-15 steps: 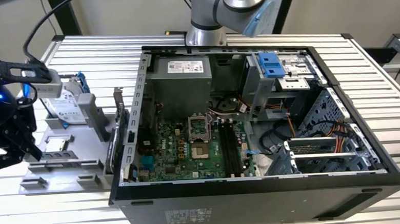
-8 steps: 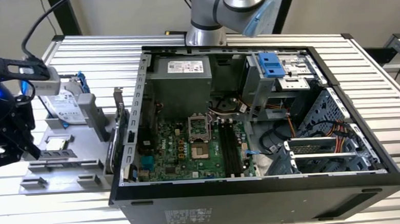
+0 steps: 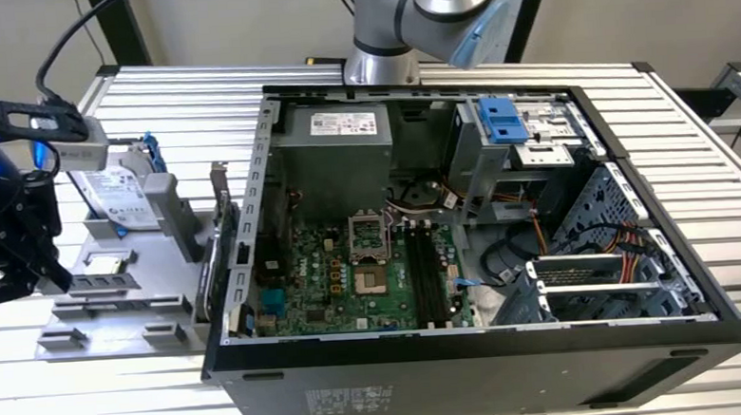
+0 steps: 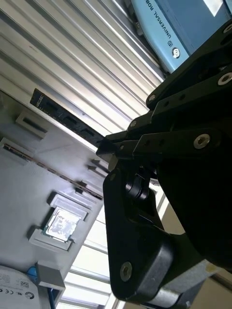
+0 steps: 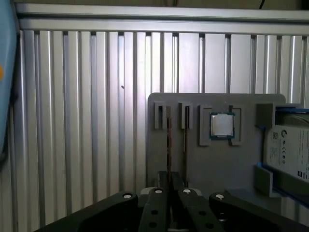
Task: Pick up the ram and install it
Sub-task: 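Pick up the ram and move it above insertion slot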
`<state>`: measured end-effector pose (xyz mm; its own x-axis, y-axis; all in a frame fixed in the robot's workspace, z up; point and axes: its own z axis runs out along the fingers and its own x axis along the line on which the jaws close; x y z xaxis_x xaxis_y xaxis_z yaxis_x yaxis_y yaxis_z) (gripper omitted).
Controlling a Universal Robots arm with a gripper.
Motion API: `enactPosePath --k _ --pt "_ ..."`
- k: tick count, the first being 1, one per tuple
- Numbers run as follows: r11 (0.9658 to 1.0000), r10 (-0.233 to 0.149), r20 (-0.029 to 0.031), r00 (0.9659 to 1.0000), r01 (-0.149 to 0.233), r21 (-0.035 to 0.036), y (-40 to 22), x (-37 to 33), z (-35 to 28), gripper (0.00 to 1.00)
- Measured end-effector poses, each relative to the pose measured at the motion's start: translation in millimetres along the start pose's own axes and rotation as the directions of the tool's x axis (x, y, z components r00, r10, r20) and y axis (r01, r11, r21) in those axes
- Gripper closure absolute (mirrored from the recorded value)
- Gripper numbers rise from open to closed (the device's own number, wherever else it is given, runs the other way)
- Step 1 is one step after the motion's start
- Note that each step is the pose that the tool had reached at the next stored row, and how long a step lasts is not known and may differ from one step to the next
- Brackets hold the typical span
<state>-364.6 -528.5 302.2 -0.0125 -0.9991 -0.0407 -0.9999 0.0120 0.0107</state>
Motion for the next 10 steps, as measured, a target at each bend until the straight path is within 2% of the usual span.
enactPosePath --k 10 --pt "1.0000 0.000 0.0001 1.0000 0.000 0.0001 0.1 -0.4 -9.9 1.00"
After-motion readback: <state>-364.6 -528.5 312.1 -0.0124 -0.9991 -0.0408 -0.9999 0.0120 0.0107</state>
